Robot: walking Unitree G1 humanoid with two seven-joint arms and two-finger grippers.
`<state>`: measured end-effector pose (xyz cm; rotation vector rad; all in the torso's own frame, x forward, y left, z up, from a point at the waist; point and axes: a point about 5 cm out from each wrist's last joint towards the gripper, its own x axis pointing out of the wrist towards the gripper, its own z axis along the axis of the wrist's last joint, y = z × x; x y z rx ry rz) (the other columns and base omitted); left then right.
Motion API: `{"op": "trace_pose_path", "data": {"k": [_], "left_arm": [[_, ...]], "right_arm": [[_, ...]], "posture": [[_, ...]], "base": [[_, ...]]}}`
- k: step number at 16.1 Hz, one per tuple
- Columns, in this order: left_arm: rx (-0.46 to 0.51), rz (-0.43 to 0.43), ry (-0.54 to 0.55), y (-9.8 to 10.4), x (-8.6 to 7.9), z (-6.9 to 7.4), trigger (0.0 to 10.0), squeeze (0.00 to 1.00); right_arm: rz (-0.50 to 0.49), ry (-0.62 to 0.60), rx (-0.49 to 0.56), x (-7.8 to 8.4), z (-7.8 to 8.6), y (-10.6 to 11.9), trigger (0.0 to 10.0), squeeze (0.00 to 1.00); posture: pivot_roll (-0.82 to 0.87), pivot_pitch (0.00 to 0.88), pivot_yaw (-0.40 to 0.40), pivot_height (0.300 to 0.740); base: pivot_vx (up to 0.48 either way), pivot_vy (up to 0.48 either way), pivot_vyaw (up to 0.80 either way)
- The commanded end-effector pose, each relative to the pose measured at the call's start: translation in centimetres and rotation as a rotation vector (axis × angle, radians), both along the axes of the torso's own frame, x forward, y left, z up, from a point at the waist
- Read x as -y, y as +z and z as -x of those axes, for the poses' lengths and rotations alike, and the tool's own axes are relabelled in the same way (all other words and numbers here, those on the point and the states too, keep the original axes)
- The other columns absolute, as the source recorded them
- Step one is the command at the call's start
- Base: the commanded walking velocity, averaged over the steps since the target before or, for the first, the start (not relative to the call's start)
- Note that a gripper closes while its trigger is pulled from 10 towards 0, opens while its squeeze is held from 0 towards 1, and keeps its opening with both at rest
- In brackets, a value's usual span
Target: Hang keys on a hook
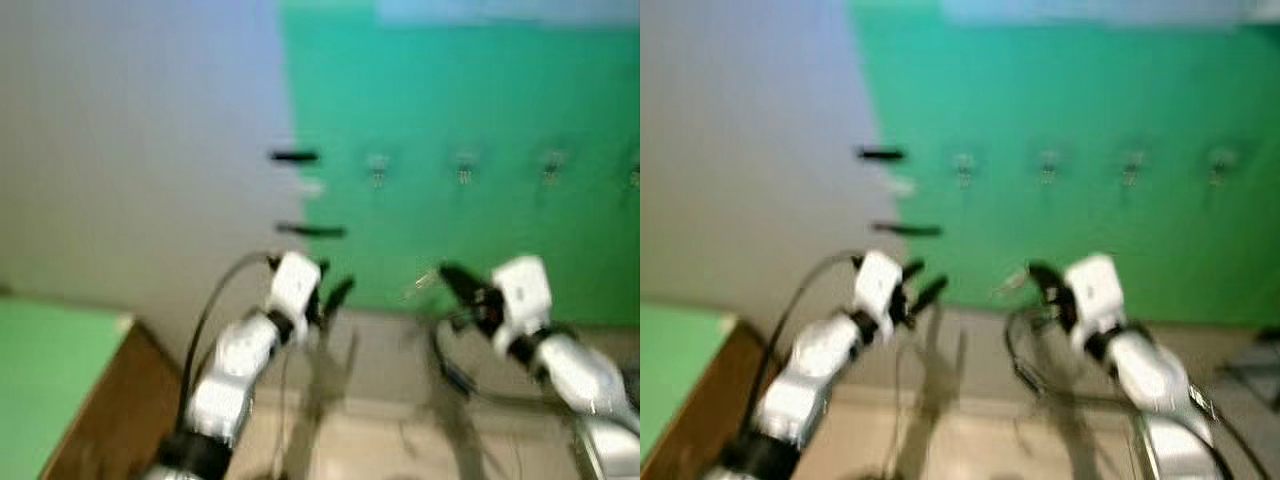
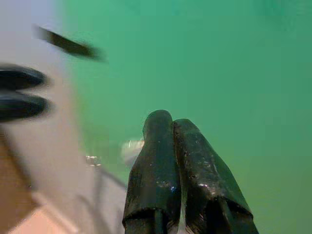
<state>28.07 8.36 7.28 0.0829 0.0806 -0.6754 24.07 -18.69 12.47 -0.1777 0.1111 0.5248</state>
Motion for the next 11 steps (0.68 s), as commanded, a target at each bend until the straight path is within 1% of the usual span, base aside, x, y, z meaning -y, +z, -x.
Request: {"op": "trace_pose_path", "data": {"k": [1,2,4,5,6,7,9,11], "left_arm": [[-0.006,0.005,0.012,0.1,-0.3,0.0,10.0,0.0],[-0.01,0.007,0.007,0.0,-0.2,0.2,10.0,0.0],[-0.015,0.003,0.013,-0.3,-0.2,0.4,10.0,0.0],[-0.017,0.004,0.015,-0.3,-0.1,0.4,10.0,0.0],[-0.018,0.006,0.015,-0.3,-0.1,0.5,10.0,0.0],[-0.02,0.006,0.016,-0.3,-0.1,0.5,10.0,0.0],[-0.022,0.004,0.019,-0.4,-0.2,0.5,10.0,0.0],[-0.023,-0.002,0.018,-0.5,-0.2,0.5,10.0,0.0]], "right_arm": [[-0.002,0.089,0.042,-0.5,-0.4,2.5,0.0,0.0],[0.003,0.105,0.056,-0.5,-0.6,3.5,0.0,0.0],[-0.006,0.058,0.125,0.8,-2.1,5.8,0.0,0.0],[-0.001,0.033,0.146,1.2,-2.7,6.2,0.0,0.0],[-0.002,0.04,0.143,1.2,-2.9,6.4,0.0,0.0],[-0.026,0.067,0.122,0.8,-3.0,6.6,0.0,0.0],[-0.04,0.1,0.094,0.4,-2.9,6.6,0.0,0.0],[-0.069,0.151,0.045,-0.2,-2.8,6.2,0.0,0.0]], "posture": [[-0.21,0.0,0.033,0.74],[-0.21,0.0,0.033,0.74],[-0.21,0.0,0.023,0.74],[-0.21,0.0,0.023,0.74],[-0.2,0.0,0.02,0.74],[-0.19,0.0,0.016,0.74],[-0.19,0.0,0.016,0.74],[-0.18,0.0,0.013,0.74]], "base": [[0.0,0.0,0.0],[0.0,0.0,0.0],[0.0,0.0,0.0],[0.0,0.0,0.0],[0.0,0.0,0.0],[0.0,0.0,0.0],[0.0,0.0,0.0],[0.0,0.0,0.0]]}}
